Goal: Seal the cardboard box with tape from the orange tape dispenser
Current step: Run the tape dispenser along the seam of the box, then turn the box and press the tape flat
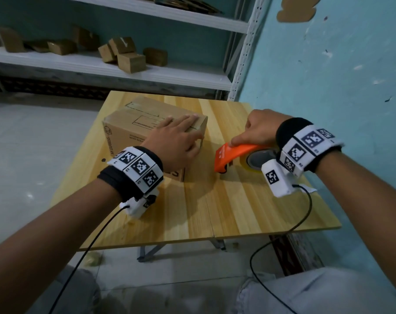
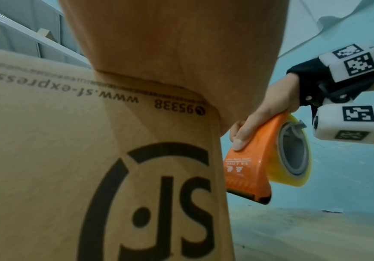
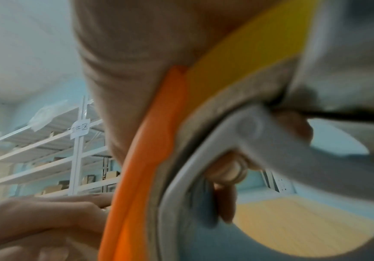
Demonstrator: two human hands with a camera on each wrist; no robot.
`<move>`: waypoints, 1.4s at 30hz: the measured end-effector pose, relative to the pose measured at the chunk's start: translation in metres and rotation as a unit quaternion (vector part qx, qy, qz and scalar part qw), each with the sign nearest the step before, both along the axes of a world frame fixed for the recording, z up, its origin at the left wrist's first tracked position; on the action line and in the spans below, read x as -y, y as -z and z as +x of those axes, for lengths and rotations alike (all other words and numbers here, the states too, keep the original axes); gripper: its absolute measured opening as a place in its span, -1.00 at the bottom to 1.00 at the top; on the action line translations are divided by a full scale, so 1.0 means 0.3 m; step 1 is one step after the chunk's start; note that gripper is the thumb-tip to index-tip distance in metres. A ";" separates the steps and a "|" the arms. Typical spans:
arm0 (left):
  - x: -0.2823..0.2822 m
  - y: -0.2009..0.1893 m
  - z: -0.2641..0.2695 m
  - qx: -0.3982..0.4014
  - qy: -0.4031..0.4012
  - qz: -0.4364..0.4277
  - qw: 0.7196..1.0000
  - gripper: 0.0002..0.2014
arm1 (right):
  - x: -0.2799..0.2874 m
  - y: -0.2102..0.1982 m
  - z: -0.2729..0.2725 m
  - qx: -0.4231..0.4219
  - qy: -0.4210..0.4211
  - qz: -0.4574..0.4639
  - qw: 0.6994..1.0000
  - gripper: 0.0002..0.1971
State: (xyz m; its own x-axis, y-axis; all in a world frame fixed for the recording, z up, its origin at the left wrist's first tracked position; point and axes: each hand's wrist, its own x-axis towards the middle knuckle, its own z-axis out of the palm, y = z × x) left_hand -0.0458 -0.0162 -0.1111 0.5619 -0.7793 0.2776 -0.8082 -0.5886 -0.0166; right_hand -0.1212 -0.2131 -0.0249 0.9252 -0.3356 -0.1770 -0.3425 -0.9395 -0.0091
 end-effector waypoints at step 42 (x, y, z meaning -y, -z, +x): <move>-0.046 -0.053 -0.005 -0.085 0.018 -0.035 0.996 -0.36 | -0.024 0.228 0.072 0.278 -0.138 0.164 0.936 -0.45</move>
State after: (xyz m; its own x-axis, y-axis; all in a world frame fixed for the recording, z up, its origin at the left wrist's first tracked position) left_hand -0.0474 -0.0024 -0.0953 0.5774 -0.7818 0.2354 -0.8164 -0.5545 0.1613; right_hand -0.0995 -0.2059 -0.0934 0.9481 -0.0825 0.3070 0.0562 -0.9070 -0.4174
